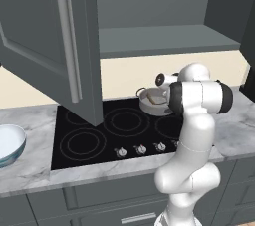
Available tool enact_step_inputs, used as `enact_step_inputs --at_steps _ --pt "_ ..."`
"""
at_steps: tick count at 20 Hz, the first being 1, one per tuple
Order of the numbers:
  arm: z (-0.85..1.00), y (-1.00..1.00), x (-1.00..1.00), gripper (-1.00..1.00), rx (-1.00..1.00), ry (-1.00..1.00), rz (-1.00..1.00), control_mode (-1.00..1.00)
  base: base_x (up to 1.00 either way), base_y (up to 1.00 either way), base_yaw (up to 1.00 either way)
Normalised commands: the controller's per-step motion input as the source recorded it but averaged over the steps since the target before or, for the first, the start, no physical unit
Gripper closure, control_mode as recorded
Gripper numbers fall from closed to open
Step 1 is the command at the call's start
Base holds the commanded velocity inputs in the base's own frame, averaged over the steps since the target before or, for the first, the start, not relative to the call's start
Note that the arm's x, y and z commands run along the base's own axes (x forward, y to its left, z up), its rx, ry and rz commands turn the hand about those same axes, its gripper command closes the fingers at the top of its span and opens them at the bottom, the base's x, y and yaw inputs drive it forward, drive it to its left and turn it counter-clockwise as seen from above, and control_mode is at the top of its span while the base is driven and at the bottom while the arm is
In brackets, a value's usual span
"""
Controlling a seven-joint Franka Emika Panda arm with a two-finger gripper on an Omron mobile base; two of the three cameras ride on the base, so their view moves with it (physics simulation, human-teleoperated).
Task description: Open the cabinet and move the ladle to the pot. Then close the cabinet.
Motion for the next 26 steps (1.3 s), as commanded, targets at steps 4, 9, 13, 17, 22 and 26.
enact_step_inputs --at_steps 4,9,13,17,22,26 --pt "0.08 0.06 -0.21 -1.0 0.0 0.0 -0.03 -1.0 0.0 0.0 0.0" --pt "0.31 0.25 -0.52 -1.0 0.0 0.0 -0.02 -1.0 0.0 0.0 0.0" --pt "0.54 0.38 -0.84 -1.0 0.0 -0.01 -0.01 -1.0 0.0 0.0 0.0" --pt "0.69 0.27 -0.98 -1.0 0.03 0.0 0.0 -1.0 0.0 0.0 0.0" --pt "0.96 0.11 -1.0 -1.0 0.12 0.0 0.0 -1.0 0.0 0.0 0.0" --pt "1.0 0.11 -1.0 -1.0 0.16 0.0 0.0 -1.0 0.0 0.0 0.0"
